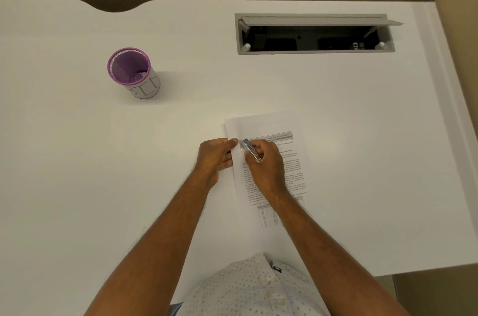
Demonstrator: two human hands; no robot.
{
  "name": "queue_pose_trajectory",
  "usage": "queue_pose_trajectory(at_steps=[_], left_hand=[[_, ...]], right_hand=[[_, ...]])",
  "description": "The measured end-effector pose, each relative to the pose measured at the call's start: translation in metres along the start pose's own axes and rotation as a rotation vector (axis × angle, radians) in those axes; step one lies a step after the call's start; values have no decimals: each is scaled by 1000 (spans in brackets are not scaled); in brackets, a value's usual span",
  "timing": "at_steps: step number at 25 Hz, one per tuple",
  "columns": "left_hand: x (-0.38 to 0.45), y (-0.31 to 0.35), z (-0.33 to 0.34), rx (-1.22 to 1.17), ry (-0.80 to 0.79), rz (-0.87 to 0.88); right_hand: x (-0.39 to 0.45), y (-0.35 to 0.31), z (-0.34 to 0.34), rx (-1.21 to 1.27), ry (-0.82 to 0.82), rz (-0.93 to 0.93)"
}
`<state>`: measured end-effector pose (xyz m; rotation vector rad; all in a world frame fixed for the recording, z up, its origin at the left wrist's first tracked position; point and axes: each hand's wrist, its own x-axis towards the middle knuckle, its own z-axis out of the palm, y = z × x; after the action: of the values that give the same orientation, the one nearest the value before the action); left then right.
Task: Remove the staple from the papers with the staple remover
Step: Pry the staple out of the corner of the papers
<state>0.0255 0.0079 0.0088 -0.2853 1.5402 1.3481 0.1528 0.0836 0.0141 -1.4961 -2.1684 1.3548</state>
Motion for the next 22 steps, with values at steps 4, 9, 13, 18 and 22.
queue_pose_trajectory(at_steps=[4, 9, 13, 18, 22], left_hand=[[1, 0, -1, 15, -4, -5], [2, 0, -2, 11, -19, -13], [3, 1, -3, -12, -34, -17], [5, 2, -5, 5, -41, -40], [6, 0, -4, 22, -12, -43]], right_hand=[[2, -3, 2, 46, 32, 28], [3, -6, 1, 84, 30, 33], [1, -7, 0, 105, 6, 27], [1, -7, -2, 123, -11, 24], [0, -6, 2, 80, -5, 0]])
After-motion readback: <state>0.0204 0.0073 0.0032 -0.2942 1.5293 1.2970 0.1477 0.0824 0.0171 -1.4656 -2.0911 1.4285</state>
